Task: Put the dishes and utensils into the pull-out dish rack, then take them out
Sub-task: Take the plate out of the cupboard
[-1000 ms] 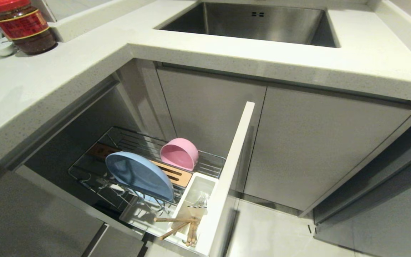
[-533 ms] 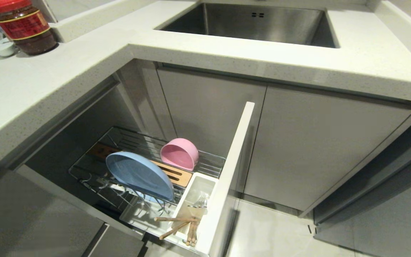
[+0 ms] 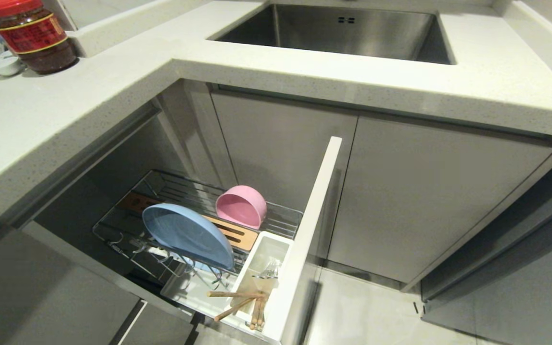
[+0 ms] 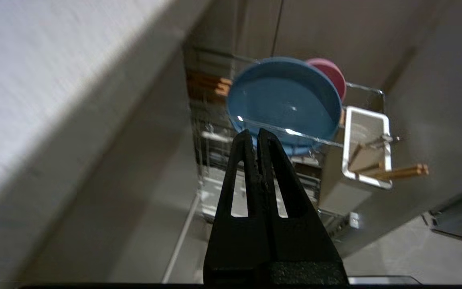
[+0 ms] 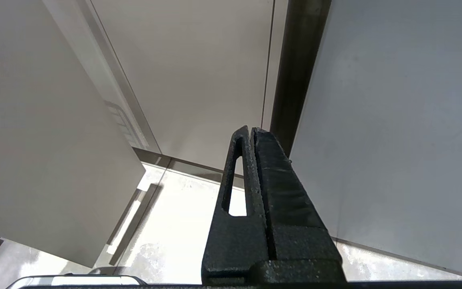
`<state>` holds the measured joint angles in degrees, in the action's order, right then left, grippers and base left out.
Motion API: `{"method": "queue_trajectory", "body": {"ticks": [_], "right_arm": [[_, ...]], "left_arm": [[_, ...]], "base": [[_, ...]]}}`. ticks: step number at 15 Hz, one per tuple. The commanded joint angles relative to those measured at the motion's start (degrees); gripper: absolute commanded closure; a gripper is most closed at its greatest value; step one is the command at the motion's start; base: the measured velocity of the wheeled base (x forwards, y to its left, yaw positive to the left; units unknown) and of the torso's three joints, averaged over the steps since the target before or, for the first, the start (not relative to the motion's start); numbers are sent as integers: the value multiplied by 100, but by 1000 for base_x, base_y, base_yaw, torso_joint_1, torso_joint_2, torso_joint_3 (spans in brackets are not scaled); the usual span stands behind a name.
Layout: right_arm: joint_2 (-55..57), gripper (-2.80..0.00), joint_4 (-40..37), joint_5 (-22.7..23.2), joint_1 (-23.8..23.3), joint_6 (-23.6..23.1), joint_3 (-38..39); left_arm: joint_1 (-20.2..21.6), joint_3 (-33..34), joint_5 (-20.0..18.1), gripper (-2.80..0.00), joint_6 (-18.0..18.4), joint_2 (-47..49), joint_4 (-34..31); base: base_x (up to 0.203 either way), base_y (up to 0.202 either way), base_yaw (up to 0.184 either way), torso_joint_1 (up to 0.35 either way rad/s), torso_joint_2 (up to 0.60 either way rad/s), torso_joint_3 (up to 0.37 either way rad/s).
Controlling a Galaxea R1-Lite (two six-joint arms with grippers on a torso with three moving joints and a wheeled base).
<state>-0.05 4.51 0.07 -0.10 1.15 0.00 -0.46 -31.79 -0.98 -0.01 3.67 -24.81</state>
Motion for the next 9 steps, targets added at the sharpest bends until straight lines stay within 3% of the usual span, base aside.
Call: {"method": "queue_trajectory", "body": {"ticks": [1,6,9], "right_arm": [[-4,0,6,1,1,0,149],[-4,0,6,1,1,0,149],[-4,0,6,1,1,0,149]], "left_arm": [[17,913,-66,0,-38,-372,353],[19,3169,-27,0,121,-367,2820],[20,3222,-31,0,244,-358,2515]], "base": [[0,0,0,0,0,0],[0,0,0,0,0,0],[0,0,0,0,0,0]]}}
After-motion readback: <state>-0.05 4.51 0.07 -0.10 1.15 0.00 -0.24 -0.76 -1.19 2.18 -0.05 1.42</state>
